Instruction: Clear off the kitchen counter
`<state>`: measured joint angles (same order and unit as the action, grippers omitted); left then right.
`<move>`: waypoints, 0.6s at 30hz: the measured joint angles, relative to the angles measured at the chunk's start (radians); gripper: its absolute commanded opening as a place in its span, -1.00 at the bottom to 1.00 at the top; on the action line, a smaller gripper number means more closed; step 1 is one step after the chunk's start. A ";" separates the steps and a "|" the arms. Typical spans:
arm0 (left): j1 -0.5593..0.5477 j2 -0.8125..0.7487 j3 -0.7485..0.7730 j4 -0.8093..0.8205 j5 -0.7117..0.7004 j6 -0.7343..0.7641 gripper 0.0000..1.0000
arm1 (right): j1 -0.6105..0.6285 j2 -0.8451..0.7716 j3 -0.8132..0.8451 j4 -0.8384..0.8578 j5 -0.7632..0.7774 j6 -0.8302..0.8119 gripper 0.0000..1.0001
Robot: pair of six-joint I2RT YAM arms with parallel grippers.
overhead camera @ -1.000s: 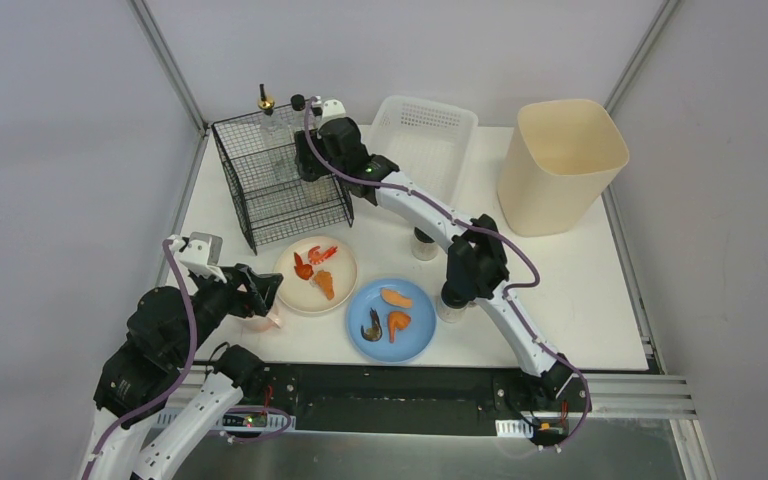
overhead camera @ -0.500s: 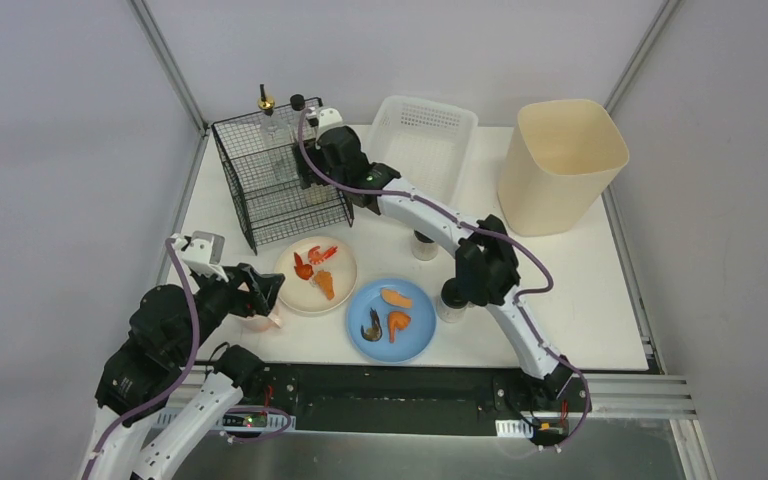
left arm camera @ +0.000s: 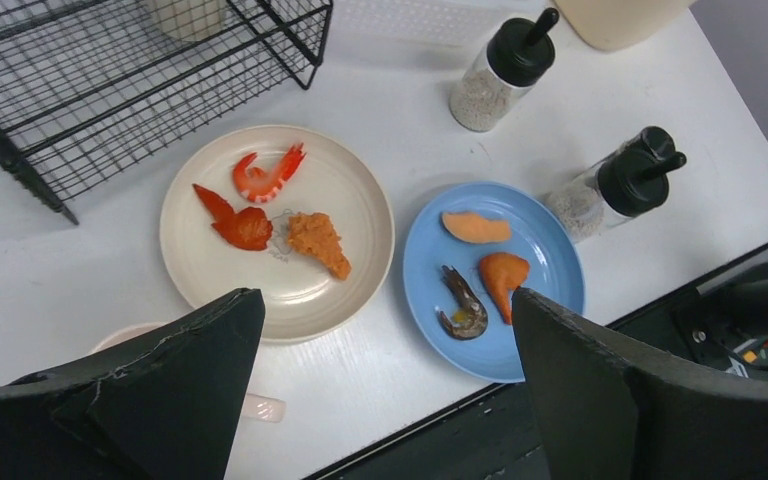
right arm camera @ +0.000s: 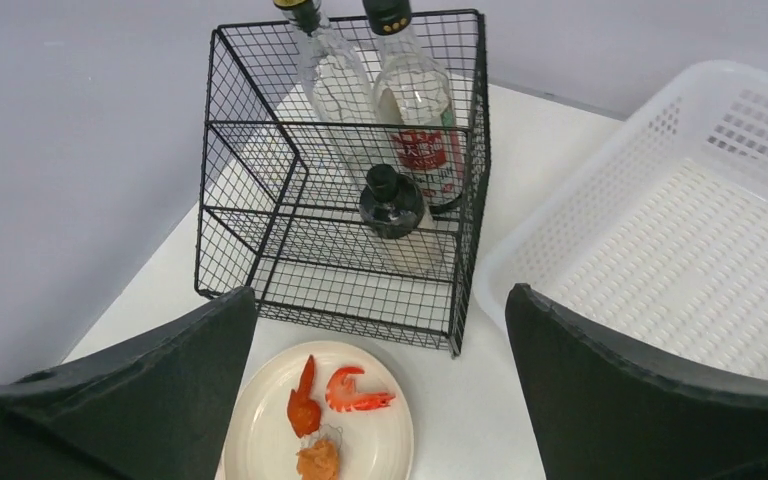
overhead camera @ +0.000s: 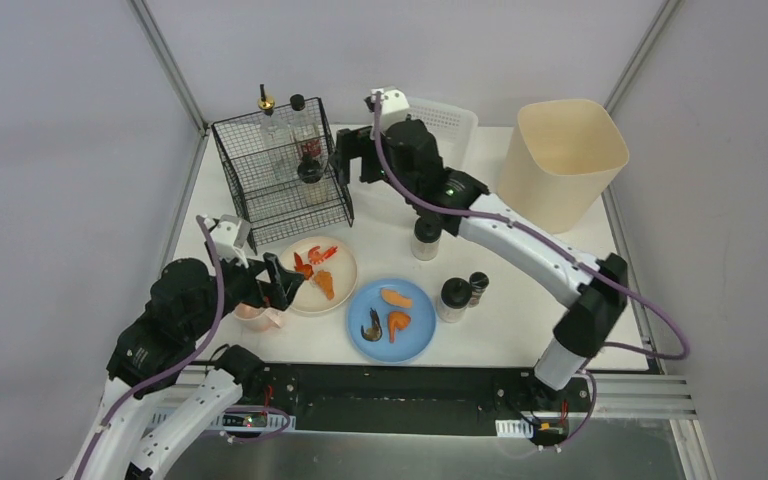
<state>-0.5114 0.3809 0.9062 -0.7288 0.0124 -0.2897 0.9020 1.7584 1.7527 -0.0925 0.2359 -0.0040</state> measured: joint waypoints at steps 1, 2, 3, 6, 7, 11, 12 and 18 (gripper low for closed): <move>0.000 0.022 0.005 0.003 0.016 0.000 0.98 | 0.000 -0.046 -0.044 0.000 0.004 0.005 0.99; 0.000 0.040 0.008 0.009 0.030 0.000 0.98 | 0.000 -0.089 -0.090 0.003 0.010 0.013 0.99; 0.000 0.065 0.012 0.014 0.042 -0.001 0.98 | 0.000 -0.144 -0.153 0.002 0.021 0.025 0.99; 0.000 0.135 0.019 0.036 0.084 -0.013 0.98 | 0.000 -0.256 -0.285 -0.015 0.052 0.050 0.99; 0.000 0.156 0.022 0.044 0.092 -0.018 0.98 | 0.000 -0.290 -0.323 -0.035 0.061 0.058 0.99; 0.000 0.259 0.023 0.106 0.136 -0.056 0.98 | -0.001 -0.424 -0.450 -0.119 0.094 0.110 0.99; 0.000 0.283 0.023 0.125 0.141 -0.065 0.98 | -0.001 -0.472 -0.489 -0.143 0.105 0.128 0.99; 0.000 0.442 0.023 0.242 0.144 -0.146 0.98 | -0.001 -0.734 -0.629 -0.256 0.188 0.209 0.99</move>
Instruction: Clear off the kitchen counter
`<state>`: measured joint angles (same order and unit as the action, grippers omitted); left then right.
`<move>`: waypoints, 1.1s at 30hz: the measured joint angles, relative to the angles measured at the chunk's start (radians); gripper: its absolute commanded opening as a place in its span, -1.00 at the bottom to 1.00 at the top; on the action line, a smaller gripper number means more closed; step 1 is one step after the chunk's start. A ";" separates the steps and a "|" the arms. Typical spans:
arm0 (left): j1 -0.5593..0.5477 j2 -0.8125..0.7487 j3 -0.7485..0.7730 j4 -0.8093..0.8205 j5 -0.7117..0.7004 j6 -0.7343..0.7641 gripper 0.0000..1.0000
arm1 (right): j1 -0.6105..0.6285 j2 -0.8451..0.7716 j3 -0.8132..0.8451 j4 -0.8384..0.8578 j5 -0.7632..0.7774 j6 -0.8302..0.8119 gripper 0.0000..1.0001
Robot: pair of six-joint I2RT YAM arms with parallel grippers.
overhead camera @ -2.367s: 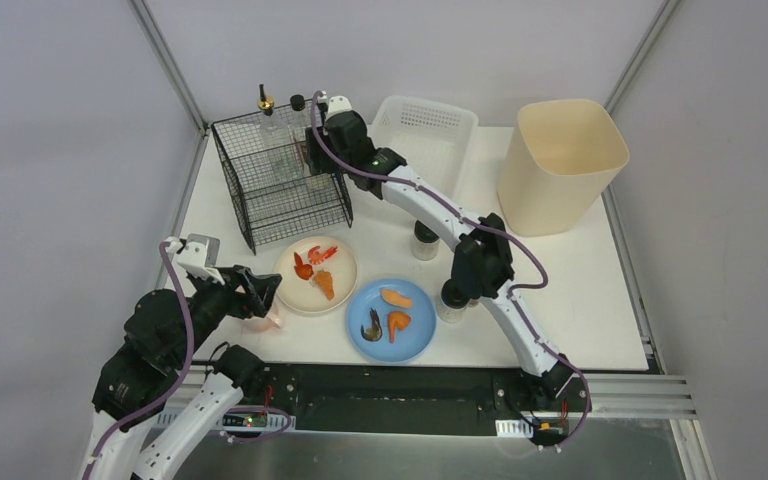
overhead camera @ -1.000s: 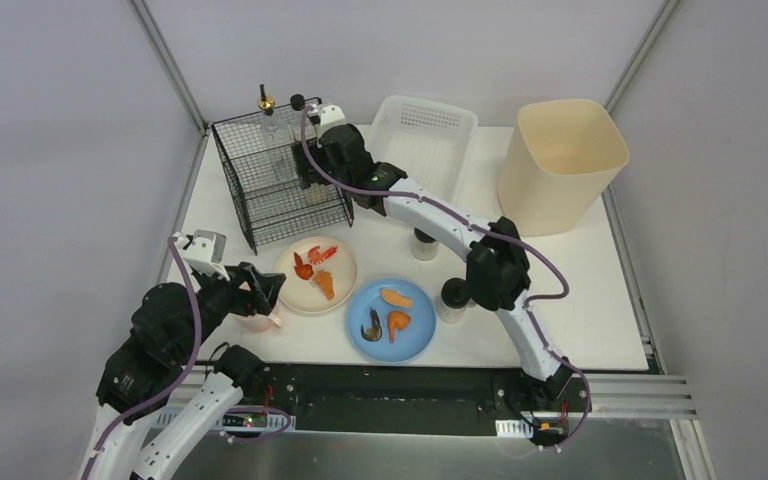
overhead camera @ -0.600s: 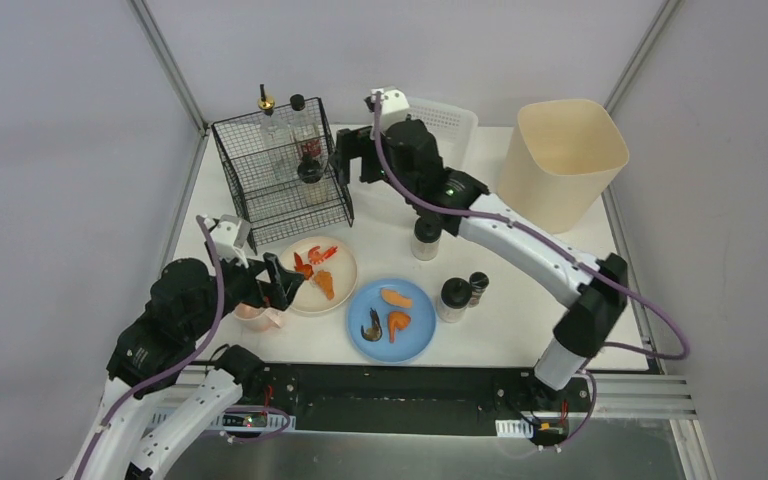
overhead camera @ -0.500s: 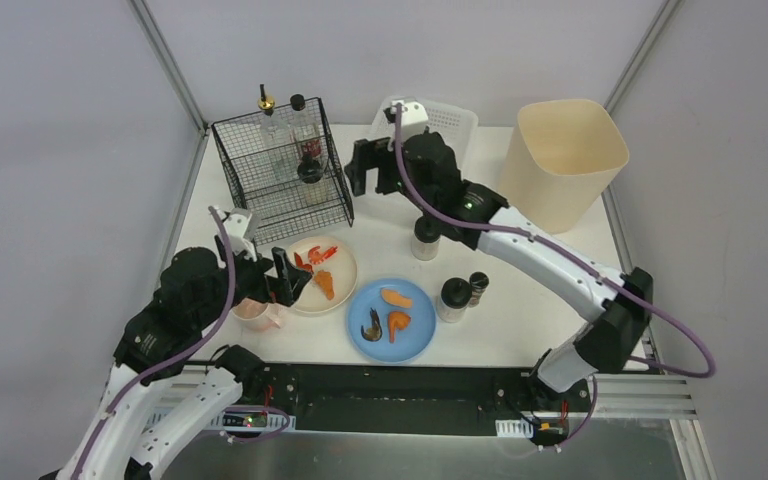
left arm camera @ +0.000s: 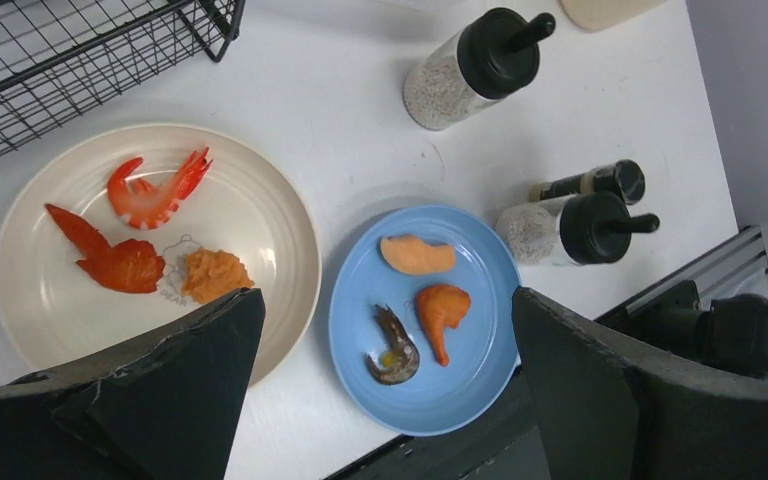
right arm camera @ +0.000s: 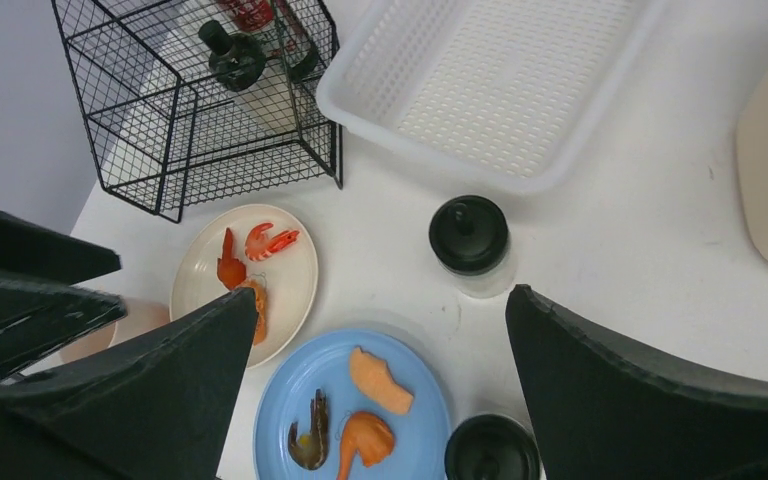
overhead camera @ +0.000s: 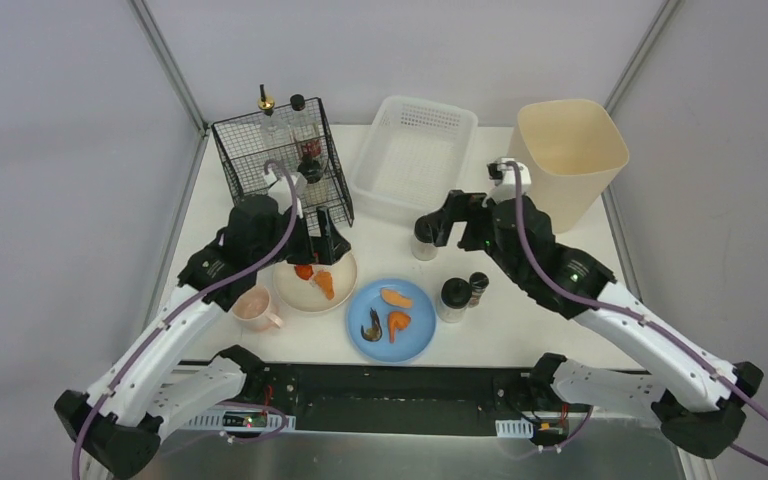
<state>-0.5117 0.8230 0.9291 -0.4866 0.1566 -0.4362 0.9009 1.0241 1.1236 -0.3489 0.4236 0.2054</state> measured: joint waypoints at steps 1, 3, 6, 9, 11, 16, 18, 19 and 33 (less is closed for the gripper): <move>-0.003 0.034 0.000 0.019 0.000 -0.018 0.98 | 0.000 -0.032 -0.008 -0.023 0.014 0.011 0.99; -0.019 0.096 0.000 0.048 -0.006 -0.042 0.98 | 0.000 -0.080 -0.009 -0.078 0.043 0.038 0.99; -0.067 0.188 0.014 0.073 -0.021 -0.069 0.98 | 0.000 -0.129 -0.015 -0.150 0.093 0.076 0.99; -0.124 0.282 0.062 0.093 -0.051 -0.081 0.98 | 0.000 -0.184 -0.057 -0.201 0.140 0.111 0.99; -0.158 0.346 0.105 0.113 -0.065 -0.085 0.98 | 0.000 -0.224 -0.085 -0.242 0.169 0.134 0.99; -0.230 0.509 0.227 0.143 -0.111 -0.090 0.98 | 0.000 -0.303 -0.097 -0.337 0.219 0.198 0.99; -0.249 0.566 0.270 0.148 -0.116 -0.092 0.98 | 0.000 -0.330 -0.097 -0.364 0.223 0.218 0.99; -0.259 0.604 0.300 0.150 -0.122 -0.092 0.98 | 0.000 -0.348 -0.097 -0.381 0.224 0.231 0.99; -0.325 0.974 0.626 0.082 -0.248 -0.076 0.98 | 0.000 -0.412 -0.097 -0.502 0.211 0.275 0.99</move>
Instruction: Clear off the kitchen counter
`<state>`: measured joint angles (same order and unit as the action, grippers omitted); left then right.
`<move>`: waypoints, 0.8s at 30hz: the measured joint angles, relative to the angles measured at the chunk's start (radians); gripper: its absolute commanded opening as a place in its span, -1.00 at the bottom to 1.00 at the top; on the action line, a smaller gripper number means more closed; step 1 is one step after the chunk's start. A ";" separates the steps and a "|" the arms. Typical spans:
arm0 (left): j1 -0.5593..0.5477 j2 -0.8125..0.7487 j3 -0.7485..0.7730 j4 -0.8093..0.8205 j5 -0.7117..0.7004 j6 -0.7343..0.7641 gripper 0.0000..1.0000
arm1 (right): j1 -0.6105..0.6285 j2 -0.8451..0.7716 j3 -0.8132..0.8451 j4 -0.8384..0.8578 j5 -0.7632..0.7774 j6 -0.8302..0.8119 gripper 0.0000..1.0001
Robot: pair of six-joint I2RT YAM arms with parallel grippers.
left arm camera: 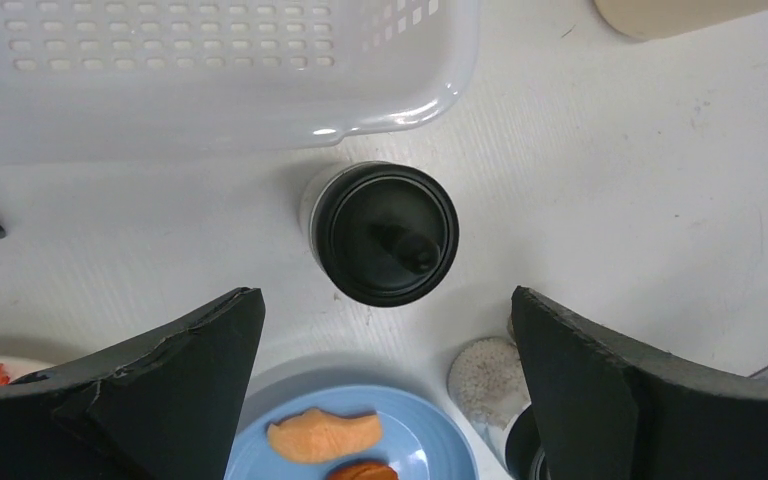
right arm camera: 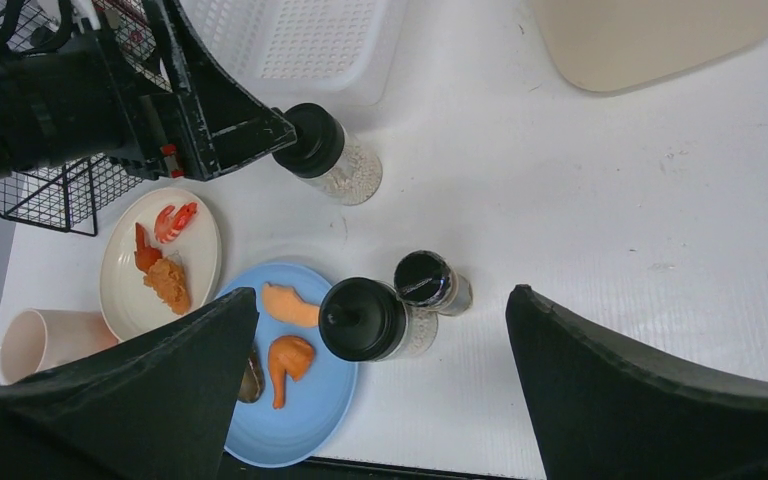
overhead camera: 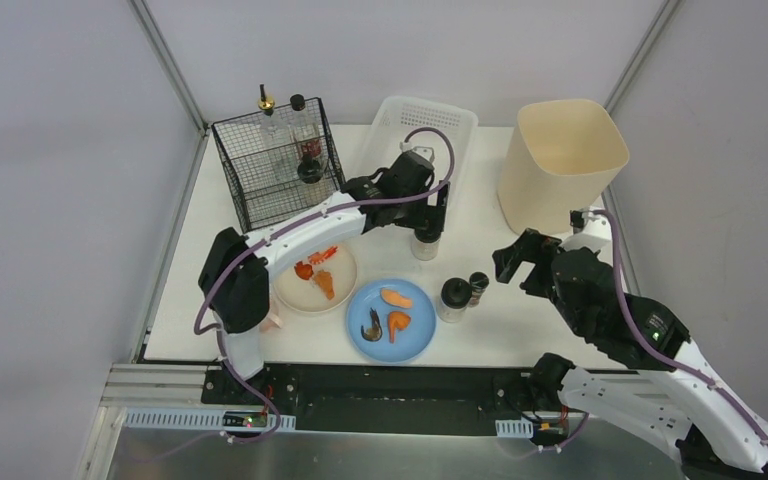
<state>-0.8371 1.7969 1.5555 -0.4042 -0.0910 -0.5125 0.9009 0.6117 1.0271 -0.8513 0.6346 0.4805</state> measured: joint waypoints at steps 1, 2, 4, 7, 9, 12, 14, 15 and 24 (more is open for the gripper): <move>-0.003 0.016 0.021 -0.013 -0.008 0.005 0.98 | 0.000 -0.002 0.000 -0.001 -0.003 0.001 0.99; -0.009 0.035 0.049 -0.030 -0.019 0.009 0.98 | 0.000 -0.005 -0.001 -0.002 -0.007 0.002 0.99; -0.019 0.062 0.092 -0.058 -0.031 0.018 0.98 | 0.000 -0.006 -0.001 -0.002 -0.011 0.002 0.99; -0.035 0.106 0.167 -0.104 -0.056 0.035 0.98 | 0.000 -0.006 -0.003 -0.001 -0.020 0.002 0.99; -0.041 0.132 0.208 -0.127 -0.072 0.044 0.98 | 0.000 -0.006 -0.006 -0.001 -0.024 0.002 0.99; -0.048 0.171 0.258 -0.166 -0.093 0.054 0.98 | 0.000 -0.006 -0.008 -0.001 -0.035 0.001 0.99; -0.053 0.195 0.286 -0.193 -0.104 0.057 0.98 | 0.000 -0.006 -0.008 0.000 -0.041 0.001 0.99; -0.054 0.209 0.300 -0.205 -0.108 0.058 0.98 | 0.000 -0.006 -0.009 0.000 -0.042 0.001 0.99; -0.054 0.288 0.347 -0.282 -0.138 0.060 0.98 | 0.000 -0.013 -0.027 0.003 -0.056 0.000 0.99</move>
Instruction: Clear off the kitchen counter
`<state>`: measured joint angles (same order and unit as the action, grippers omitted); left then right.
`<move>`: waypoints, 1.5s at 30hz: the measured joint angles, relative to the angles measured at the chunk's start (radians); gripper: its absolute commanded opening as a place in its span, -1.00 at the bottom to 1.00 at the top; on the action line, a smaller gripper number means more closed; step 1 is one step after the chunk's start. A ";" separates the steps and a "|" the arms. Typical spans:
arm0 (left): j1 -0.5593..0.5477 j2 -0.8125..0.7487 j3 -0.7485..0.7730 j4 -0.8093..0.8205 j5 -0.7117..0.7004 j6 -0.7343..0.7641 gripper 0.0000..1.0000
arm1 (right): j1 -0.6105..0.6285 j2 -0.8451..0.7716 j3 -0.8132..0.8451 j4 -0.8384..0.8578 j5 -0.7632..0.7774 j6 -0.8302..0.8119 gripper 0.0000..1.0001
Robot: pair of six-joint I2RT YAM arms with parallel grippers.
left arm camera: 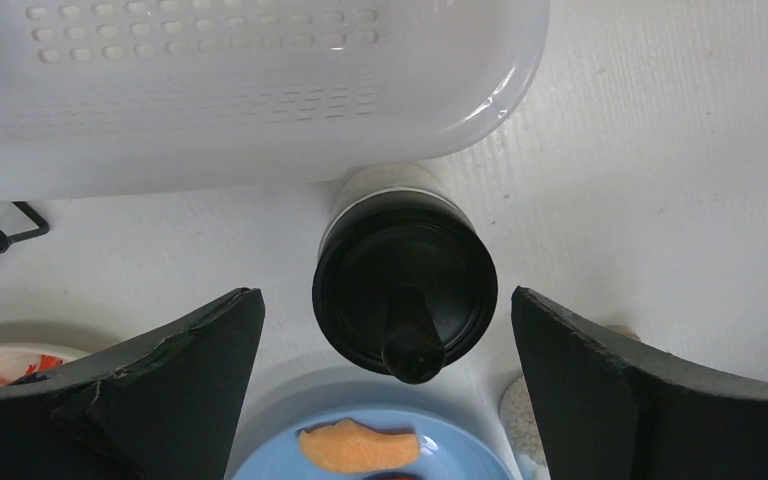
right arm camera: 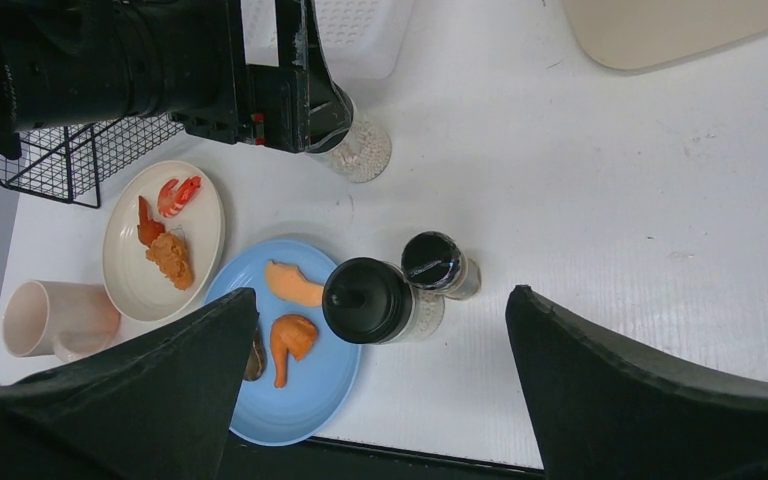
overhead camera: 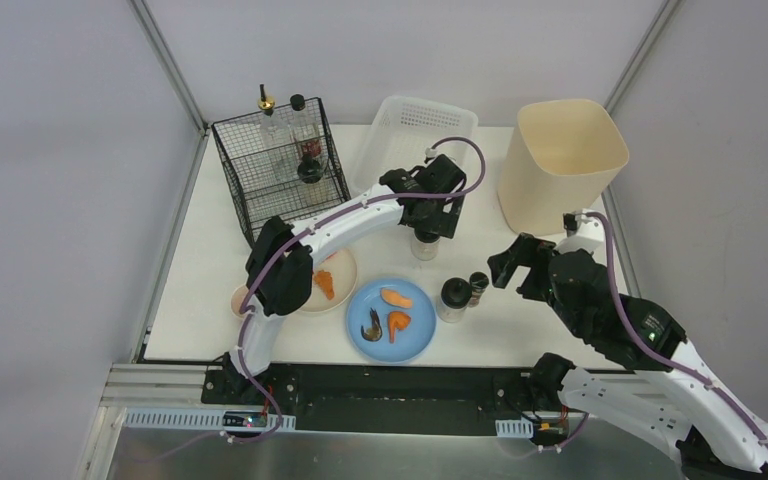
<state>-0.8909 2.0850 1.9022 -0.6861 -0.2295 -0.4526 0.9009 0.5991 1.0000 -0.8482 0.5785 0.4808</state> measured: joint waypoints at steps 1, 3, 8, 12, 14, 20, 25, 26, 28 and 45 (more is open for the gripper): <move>0.000 0.003 0.003 -0.007 -0.003 0.000 0.98 | 0.000 0.000 -0.001 0.000 -0.001 0.000 0.99; 0.000 0.006 0.008 -0.011 -0.010 0.000 0.98 | 0.000 -0.002 -0.003 0.001 -0.003 0.000 0.99; 0.000 0.010 0.020 -0.012 -0.015 0.000 0.83 | 0.000 -0.013 -0.014 0.006 -0.005 0.000 0.99; 0.000 0.025 0.030 -0.012 -0.014 0.001 0.73 | 0.000 -0.014 -0.022 0.006 -0.011 0.000 0.99; 0.000 0.039 0.033 -0.013 -0.014 0.001 0.69 | 0.000 -0.014 -0.026 0.006 -0.012 0.000 0.99; 0.000 0.072 0.048 -0.027 -0.010 0.005 0.44 | 0.000 -0.015 -0.030 0.006 -0.015 0.001 0.99; -0.001 0.075 0.076 -0.037 -0.004 0.018 0.07 | 0.000 -0.018 -0.030 0.006 -0.016 0.000 0.99; -0.001 0.075 0.076 -0.037 -0.003 0.019 -0.03 | 0.000 -0.019 -0.030 0.006 -0.016 0.001 0.99; -0.001 0.075 0.077 -0.039 -0.001 0.024 -0.24 | 0.000 -0.020 -0.030 0.006 -0.016 0.001 0.99; 0.000 0.005 0.030 -0.102 0.009 0.030 -1.00 | 0.000 -0.022 -0.030 0.008 -0.018 0.006 0.99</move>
<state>-0.8913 2.0895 1.9320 -0.7879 -0.2203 -0.4229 0.9009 0.5774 0.9703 -0.8406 0.5606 0.4873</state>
